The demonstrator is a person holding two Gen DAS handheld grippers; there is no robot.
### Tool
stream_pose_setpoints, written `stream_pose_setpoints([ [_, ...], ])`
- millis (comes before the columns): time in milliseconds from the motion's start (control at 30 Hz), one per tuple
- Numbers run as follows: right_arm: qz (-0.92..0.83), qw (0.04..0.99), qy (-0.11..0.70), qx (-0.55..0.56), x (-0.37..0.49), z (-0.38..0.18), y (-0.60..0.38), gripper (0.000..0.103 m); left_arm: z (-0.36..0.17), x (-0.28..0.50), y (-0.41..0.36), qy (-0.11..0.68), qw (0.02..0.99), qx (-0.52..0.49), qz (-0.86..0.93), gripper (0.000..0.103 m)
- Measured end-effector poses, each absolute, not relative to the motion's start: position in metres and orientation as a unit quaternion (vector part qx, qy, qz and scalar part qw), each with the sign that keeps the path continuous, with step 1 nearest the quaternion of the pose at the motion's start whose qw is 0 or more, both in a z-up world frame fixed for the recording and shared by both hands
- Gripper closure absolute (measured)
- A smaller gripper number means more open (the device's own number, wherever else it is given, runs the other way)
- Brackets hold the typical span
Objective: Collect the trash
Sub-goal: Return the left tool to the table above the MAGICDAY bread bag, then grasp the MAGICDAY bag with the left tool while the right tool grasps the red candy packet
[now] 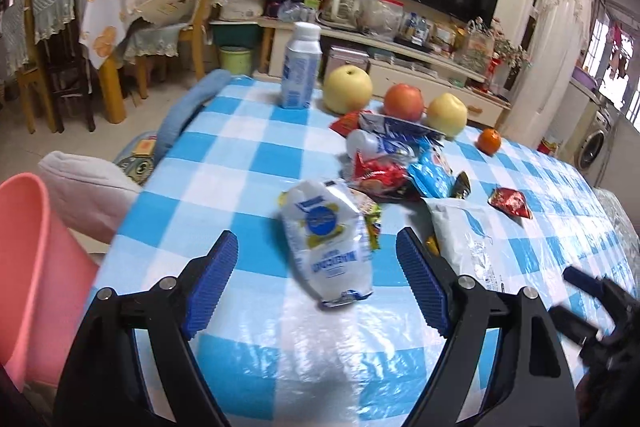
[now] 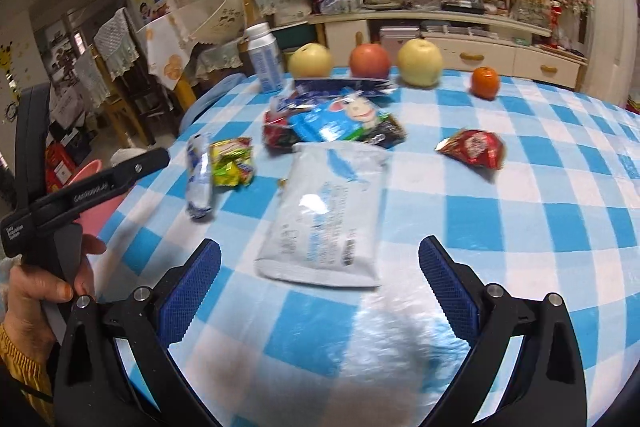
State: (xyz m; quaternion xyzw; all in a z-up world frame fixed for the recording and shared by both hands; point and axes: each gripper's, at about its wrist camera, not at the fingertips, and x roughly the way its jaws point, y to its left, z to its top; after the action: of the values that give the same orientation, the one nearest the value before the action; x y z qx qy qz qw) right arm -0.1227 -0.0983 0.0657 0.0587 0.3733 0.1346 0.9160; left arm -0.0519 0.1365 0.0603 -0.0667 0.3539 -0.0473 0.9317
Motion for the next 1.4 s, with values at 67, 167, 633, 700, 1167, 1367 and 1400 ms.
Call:
stream_pose_setpoints([
  [67, 0.125, 0.918, 0.371, 0.067, -0.118, 0.066, -0.114, 0.005, 0.057, -0.047, 0.132, 0.357, 0.93, -0.066, -0.054, 0.021],
  [167, 0.104, 0.921, 0.366, 0.086, -0.105, 0.067, -0.143, 0.005, 0.053, -0.041, 0.135, 0.361, 0.926, -0.091, -0.063, 0.021],
  [633, 0.066, 0.901, 0.399, 0.153, -0.026, 0.037, -0.22, 0.021, 0.03, -0.014, 0.138, 0.394, 0.909, -0.112, -0.074, 0.021],
  [700, 0.067, 0.9, 0.402, 0.155, -0.016, 0.033, -0.221, 0.021, 0.028, -0.012, 0.136, 0.398, 0.908, -0.106, -0.077, 0.021],
  [1167, 0.079, 0.883, 0.423, 0.189, 0.02, 0.012, -0.231, 0.036, 0.015, -0.001, 0.125, 0.412, 0.902, -0.094, -0.087, 0.021],
  [1367, 0.073, 0.887, 0.42, 0.176, 0.022, 0.012, -0.225, 0.036, 0.012, 0.004, 0.131, 0.419, 0.898, -0.105, -0.08, 0.021],
  [1400, 0.07, 0.889, 0.42, 0.169, 0.023, 0.012, -0.223, 0.036, 0.011, 0.004, 0.133, 0.421, 0.897, -0.108, -0.077, 0.021],
])
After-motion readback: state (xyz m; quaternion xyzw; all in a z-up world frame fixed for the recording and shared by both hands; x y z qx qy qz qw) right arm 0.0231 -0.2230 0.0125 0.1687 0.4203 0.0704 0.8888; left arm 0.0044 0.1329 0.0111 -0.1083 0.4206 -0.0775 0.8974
